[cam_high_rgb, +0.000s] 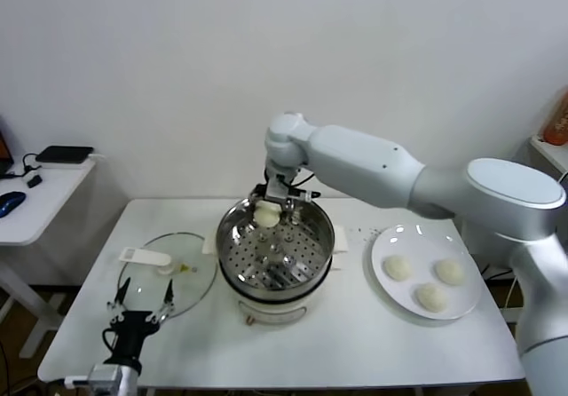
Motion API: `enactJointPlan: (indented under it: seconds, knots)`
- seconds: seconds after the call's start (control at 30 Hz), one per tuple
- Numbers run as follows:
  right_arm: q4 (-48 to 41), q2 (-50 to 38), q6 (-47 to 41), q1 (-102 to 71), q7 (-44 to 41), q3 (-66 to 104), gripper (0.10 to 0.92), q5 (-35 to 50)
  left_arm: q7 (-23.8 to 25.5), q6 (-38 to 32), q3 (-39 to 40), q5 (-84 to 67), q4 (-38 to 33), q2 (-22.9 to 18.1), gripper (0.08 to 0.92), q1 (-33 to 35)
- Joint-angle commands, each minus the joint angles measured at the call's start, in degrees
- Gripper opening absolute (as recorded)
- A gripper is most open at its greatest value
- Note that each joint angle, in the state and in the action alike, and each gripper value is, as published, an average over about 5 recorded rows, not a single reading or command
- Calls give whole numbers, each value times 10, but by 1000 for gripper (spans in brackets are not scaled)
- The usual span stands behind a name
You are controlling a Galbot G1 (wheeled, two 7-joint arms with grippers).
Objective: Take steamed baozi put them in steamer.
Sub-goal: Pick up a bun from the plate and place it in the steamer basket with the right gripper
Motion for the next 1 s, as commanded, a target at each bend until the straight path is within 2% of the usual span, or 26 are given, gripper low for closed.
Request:
enactJointPlan:
  seconds: [0.03, 0.5, 0.63, 0.77, 1.0]
  knots:
    - [-22, 14, 27, -24, 1, 13, 697, -59, 0, -1, -1, -1, 1, 1, 823, 2]
    - [-43, 19, 36, -44, 3, 30, 719, -88, 3, -3, 0, -2, 3, 2, 823, 4]
    - [-47, 20, 42, -47, 5, 33, 763, -89, 3, -4, 0, -2, 5, 1, 823, 3]
    - [-51, 22, 51, -50, 6, 37, 815, -82, 3, -4, 0, -2, 5, 1, 823, 3]
    - [-26, 1, 52, -10, -9, 23, 823, -16, 3, -3, 0, -1, 3, 1, 823, 3]
